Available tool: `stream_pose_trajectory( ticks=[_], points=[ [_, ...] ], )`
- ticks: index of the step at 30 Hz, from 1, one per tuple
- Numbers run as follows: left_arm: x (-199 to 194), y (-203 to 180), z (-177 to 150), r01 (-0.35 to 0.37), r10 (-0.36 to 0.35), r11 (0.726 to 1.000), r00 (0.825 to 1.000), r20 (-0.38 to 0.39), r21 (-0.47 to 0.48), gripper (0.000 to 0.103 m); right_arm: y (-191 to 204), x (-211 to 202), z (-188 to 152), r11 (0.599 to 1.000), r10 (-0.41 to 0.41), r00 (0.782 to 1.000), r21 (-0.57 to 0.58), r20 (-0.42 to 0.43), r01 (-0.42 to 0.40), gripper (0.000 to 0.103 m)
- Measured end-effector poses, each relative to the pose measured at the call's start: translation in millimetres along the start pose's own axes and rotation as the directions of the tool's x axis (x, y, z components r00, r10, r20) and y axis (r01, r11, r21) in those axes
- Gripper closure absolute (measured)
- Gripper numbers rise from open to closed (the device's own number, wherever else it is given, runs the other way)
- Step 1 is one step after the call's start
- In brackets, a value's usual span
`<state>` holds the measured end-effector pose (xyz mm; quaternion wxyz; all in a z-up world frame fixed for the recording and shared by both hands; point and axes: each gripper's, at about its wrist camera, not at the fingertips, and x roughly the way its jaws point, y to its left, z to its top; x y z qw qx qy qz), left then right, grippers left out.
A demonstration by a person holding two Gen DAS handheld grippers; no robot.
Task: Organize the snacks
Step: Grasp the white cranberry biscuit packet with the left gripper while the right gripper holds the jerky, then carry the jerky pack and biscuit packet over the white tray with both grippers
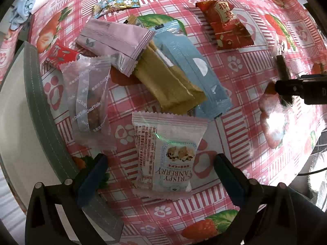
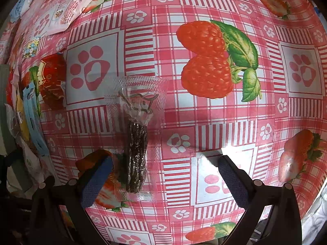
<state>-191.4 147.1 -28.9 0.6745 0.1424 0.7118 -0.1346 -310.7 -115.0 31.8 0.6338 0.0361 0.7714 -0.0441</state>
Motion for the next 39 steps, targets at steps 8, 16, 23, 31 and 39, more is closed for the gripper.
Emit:
stream_pose_trajectory(
  ticks=[8,16,23,31,39],
  points=[
    [-8.7,15.3,3.7,0.004,-0.004,1.0,0.999,-0.053,0.009,0.008,2.8,-0.6,18.9,1.0,-0.005,0.998,0.004,-0.061,0.005,0.007],
    [-32.3,19.4,10.4,0.019,-0.019,1.0,1.0,-0.021,0.018,0.058,23.8,-21.8,28.0,0.996,0.003,1.0,-0.09,-0.023,-0.005,0.059],
    [-51.1,43.6,6.0,0.077,-0.078,0.996,0.997,-0.021,-0.048,0.059,14.9,-34.7,30.8,0.993,0.105,0.994,-0.049,-0.027,-0.106,0.061],
    [-87.3,55.4,-0.6,0.056,-0.055,0.993,0.998,0.017,-0.101,0.059,16.7,-47.2,13.9,0.979,0.168,0.985,-0.112,-0.039,-0.172,0.061],
    [-143.9,75.0,-22.7,0.005,0.018,0.963,0.997,0.081,-0.271,0.059,38.4,-75.8,22.9,0.942,0.231,0.972,-0.24,-0.042,-0.235,0.061]
  ],
)
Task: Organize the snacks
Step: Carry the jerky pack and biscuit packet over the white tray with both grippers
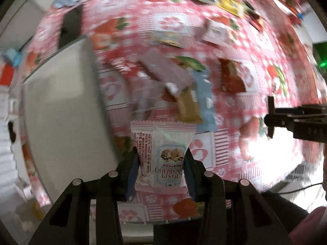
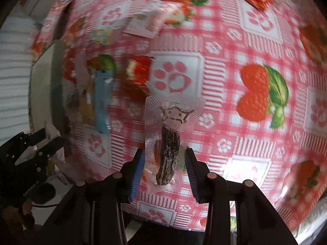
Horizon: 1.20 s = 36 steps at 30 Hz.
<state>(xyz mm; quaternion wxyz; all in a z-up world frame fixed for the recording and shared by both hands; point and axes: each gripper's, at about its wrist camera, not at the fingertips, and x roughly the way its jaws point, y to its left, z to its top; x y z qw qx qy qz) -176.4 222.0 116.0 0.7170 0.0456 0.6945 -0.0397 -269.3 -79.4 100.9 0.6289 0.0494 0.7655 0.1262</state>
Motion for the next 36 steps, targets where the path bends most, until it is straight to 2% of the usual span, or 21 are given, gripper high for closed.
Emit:
stream_pose_trajectory(
  ticks=[5,8,12,16,21,26,36],
  points=[
    [-28.3,45.4,-23.4,-0.025,0.032,0.989,0.998,0.049,-0.146,0.059,35.7,-11.5,12.1,0.993,0.031,0.999,-0.116,0.009,-0.029,0.061],
    [-26.7,69.5,-32.2,-0.025,0.039,0.984,0.996,0.078,-0.176,0.059,60.4,-14.4,14.2,0.987,0.037,0.999,-0.155,0.017,-0.034,0.061],
    [-15.3,99.8,-33.7,-0.022,0.037,0.988,0.995,0.093,-0.154,0.059,94.8,-14.3,12.8,0.982,0.049,0.998,-0.184,0.046,-0.039,0.061],
    [-6.7,134.1,-41.5,-0.013,0.02,0.995,0.997,0.069,-0.097,0.059,138.7,-1.4,13.7,0.987,0.067,0.996,-0.151,0.063,-0.057,0.061],
    [6.9,165.1,-50.9,0.013,-0.011,0.999,0.999,0.048,-0.037,0.059,198.2,20.6,14.6,0.983,0.069,0.996,-0.172,0.052,-0.059,0.061],
    [22.0,184.1,-56.6,0.044,-0.044,0.999,0.999,0.021,0.001,0.059,254.7,41.0,16.3,0.97,0.049,0.999,-0.24,0.02,-0.043,0.061],
    [39.2,195.5,-66.1,0.072,-0.071,0.996,0.997,-0.011,0.052,0.059,301.5,80.4,27.7,0.953,-0.011,0.998,-0.301,-0.058,-0.007,0.061]
  ],
)
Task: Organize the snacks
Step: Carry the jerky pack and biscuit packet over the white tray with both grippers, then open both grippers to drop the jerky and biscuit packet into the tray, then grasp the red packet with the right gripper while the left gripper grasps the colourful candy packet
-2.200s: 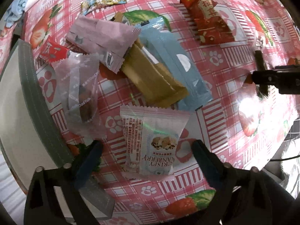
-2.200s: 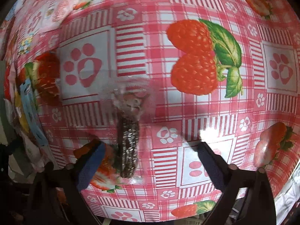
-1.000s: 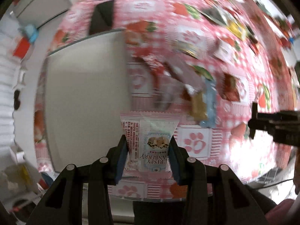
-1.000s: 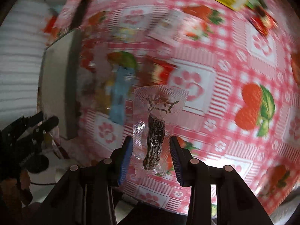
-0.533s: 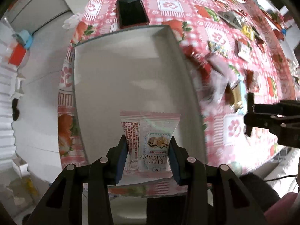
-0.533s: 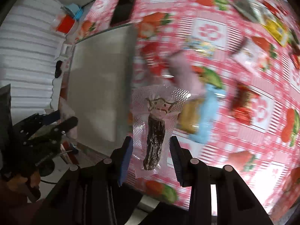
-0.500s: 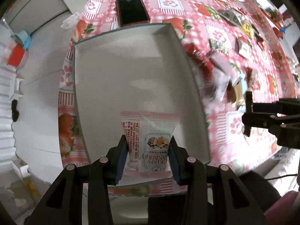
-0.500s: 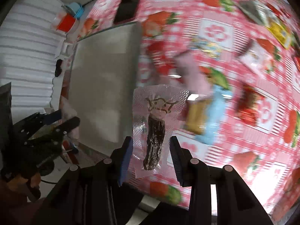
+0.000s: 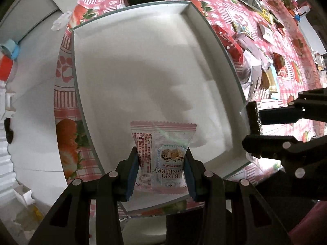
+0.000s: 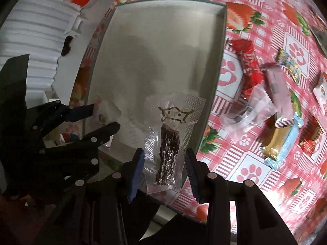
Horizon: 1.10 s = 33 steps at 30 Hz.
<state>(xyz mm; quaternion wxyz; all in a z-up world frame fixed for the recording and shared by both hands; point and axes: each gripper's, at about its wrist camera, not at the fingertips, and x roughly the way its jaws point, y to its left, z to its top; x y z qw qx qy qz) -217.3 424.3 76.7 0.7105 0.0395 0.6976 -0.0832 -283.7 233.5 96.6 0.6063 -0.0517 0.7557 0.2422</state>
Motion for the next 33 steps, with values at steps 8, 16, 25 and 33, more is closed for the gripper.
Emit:
stream_pose_trajectory(
  ticks=[8,16,25,33],
  points=[
    [2.3,6.9,0.5,0.013,-0.013,1.0,1.0,0.0,0.002,0.058,14.0,9.1,8.2,1.0,-0.024,1.0,-0.007,-0.007,0.024,0.061],
    [3.3,2.5,-1.9,0.01,-0.01,1.0,1.0,0.006,0.007,0.052,18.7,12.5,6.8,0.999,-0.046,0.999,-0.004,-0.016,0.046,0.059],
    [-7.5,-3.6,-4.2,-0.045,0.042,0.998,0.997,0.062,0.033,0.025,25.3,4.8,10.1,0.997,-0.073,0.997,-0.005,0.011,0.073,0.035],
    [-9.6,-6.6,6.8,-0.049,0.045,0.997,0.996,0.081,0.057,0.023,0.8,-7.6,-0.8,0.993,-0.087,0.995,0.078,0.043,0.084,0.003]
  ],
)
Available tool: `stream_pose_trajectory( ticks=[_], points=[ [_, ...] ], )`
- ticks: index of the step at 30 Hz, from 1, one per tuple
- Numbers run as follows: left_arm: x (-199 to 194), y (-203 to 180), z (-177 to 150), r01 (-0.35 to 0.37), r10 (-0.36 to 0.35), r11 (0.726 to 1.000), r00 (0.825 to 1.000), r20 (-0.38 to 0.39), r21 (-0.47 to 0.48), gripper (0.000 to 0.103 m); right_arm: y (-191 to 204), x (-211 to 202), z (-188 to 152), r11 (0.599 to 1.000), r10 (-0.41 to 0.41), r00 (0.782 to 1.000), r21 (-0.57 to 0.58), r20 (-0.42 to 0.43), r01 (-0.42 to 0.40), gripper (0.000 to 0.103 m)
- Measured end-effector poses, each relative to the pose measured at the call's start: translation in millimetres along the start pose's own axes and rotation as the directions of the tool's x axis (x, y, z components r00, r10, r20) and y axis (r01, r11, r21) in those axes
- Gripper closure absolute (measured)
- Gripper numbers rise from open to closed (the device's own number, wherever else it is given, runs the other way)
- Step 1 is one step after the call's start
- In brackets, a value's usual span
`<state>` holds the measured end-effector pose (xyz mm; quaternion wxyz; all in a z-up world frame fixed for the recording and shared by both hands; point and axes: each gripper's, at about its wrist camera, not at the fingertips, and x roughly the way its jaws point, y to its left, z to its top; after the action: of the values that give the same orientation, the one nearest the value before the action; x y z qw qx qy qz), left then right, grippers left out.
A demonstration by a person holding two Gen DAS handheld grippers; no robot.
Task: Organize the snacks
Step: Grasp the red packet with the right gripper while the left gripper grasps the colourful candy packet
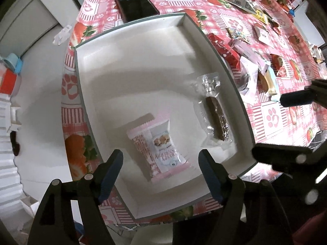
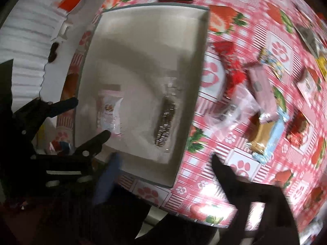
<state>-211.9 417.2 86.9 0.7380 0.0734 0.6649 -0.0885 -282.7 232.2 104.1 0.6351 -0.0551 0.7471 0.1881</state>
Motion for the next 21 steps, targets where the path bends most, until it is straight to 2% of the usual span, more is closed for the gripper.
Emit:
stream_pose_trajectory(
  ticks=[5,8,11,17,21],
  points=[
    [-2.2,-5.8,12.6,0.011,-0.011,1.0,1.0,0.013,0.008,0.023,-29.8,-7.7,-13.9,0.992,-0.021,0.999,0.122,0.027,0.018,0.003],
    [-8.1,-15.1,25.0,0.047,-0.047,0.999,0.998,0.033,0.011,0.023,-55.4,-8.9,-28.9,0.974,-0.033,0.999,0.227,0.03,0.026,0.001],
    [-16.0,-29.9,38.8,0.071,-0.073,0.997,0.996,0.047,0.037,0.022,-89.5,-9.6,-48.7,0.941,-0.028,0.999,0.338,0.023,0.019,0.001],
    [-21.0,-64.5,75.2,0.13,-0.132,0.99,0.991,0.037,0.049,0.022,-157.3,-16.1,-84.9,0.85,-0.058,0.998,0.526,0.022,0.038,0.001],
    [-17.4,-87.9,100.8,0.098,-0.102,0.992,0.994,0.045,0.074,0.022,-198.6,-18.7,-92.6,0.8,-0.084,0.996,0.598,0.017,0.057,0.001]
  ],
)
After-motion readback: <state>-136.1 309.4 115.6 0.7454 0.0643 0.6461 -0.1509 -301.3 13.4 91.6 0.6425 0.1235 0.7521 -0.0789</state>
